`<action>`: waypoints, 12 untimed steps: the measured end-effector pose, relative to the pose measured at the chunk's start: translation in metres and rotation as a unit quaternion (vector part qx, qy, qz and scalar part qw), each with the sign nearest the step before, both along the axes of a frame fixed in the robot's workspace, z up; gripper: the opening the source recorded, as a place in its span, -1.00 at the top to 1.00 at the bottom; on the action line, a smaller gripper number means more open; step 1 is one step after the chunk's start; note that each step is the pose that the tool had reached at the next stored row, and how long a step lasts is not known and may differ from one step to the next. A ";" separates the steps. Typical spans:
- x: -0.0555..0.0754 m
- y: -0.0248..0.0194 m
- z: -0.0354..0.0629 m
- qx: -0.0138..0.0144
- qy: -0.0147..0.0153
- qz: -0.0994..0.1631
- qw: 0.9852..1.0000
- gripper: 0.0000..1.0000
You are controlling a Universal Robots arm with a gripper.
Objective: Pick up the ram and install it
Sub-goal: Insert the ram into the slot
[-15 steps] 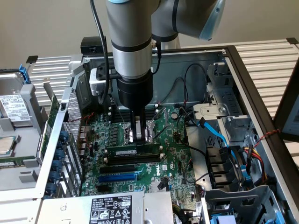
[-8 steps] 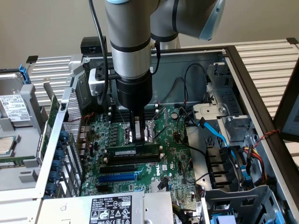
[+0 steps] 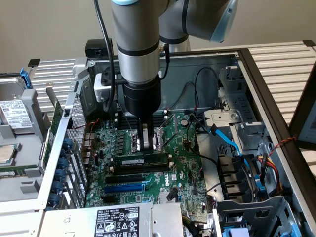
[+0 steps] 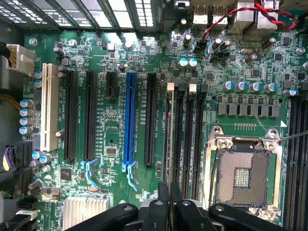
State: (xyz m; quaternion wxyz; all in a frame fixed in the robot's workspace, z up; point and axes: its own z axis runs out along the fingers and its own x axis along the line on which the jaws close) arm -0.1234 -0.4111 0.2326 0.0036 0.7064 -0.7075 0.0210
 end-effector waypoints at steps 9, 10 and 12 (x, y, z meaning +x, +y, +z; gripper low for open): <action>0.000 -0.0003 -0.0010 0.000 0.000 0.000 1.000 0.74; 0.000 -0.0005 -0.0021 0.000 0.000 0.000 1.000 0.74; 0.000 -0.0005 -0.0023 0.000 0.000 0.000 1.000 0.74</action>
